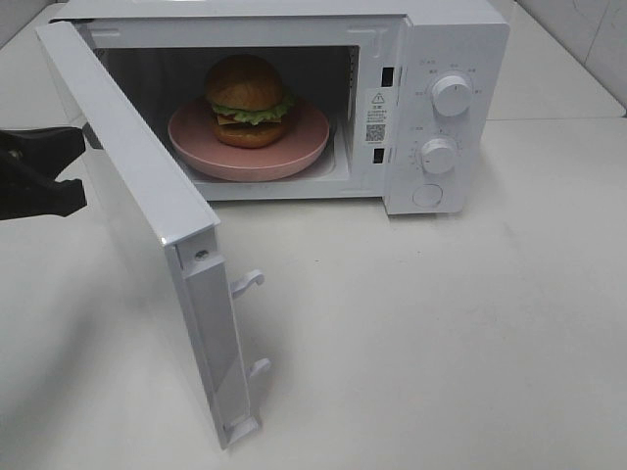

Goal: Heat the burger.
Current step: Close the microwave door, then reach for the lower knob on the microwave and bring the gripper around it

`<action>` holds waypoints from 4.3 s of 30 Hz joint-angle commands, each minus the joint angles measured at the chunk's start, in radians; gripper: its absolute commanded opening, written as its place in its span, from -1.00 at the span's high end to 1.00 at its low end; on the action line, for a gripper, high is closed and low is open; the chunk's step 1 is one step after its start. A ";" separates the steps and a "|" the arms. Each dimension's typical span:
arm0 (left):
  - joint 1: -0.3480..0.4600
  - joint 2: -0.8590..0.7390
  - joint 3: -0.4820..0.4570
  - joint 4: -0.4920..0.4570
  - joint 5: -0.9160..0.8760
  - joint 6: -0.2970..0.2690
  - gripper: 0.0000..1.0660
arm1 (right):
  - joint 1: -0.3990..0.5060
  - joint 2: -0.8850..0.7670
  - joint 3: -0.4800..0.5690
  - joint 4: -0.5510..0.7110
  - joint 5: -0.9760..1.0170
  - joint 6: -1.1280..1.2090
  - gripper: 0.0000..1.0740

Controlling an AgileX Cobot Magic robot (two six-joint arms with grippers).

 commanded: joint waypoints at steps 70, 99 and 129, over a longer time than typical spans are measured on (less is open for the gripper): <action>-0.453 0.606 -0.927 -0.417 0.321 0.192 1.00 | -0.003 -0.028 0.000 0.006 -0.007 0.010 -0.19; -0.701 0.351 -0.925 -0.419 1.022 0.188 -0.90 | -0.003 -0.028 0.000 0.006 -0.007 0.010 -0.19; -0.491 0.177 -0.925 -0.402 1.904 0.192 -0.90 | -0.003 -0.028 0.000 0.006 -0.007 0.010 -0.19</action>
